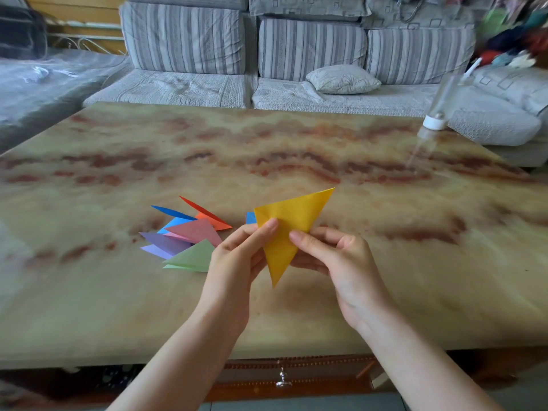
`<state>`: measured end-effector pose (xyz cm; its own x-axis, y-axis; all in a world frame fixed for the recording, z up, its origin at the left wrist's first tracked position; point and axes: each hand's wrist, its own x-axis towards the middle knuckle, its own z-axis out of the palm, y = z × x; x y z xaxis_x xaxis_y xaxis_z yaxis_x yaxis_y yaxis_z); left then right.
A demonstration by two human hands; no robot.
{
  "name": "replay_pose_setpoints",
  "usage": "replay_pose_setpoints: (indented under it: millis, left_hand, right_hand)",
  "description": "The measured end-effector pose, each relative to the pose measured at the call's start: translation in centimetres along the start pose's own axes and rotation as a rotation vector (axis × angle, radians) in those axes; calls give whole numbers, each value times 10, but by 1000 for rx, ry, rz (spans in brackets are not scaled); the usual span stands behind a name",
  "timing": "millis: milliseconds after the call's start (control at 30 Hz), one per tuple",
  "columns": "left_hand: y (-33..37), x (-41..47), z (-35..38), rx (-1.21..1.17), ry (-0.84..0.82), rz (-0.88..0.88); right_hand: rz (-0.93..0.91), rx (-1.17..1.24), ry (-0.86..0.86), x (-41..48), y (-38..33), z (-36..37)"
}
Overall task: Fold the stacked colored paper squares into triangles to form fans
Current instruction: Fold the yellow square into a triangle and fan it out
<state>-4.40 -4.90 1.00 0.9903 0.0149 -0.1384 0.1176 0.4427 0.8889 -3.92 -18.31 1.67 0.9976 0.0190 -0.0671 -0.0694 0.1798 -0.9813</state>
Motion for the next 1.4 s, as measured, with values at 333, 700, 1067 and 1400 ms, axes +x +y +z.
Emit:
replay_pose_setpoints:
  millis: [333, 700, 1067, 1400]
  left_hand:
    - [4, 6, -3, 150, -14, 66]
    - [19, 14, -12, 600, -117, 176]
    - [7, 9, -8, 600, -60, 261]
    - [13, 12, -12, 635, -85, 116]
  right_hand:
    - [-4, -4, 7, 3, 2, -2]
    - [-42, -288, -172, 4, -8, -13]
    - [25, -283, -209, 3, -11, -17]
    - [-1, -348, -250, 1, -9, -17]
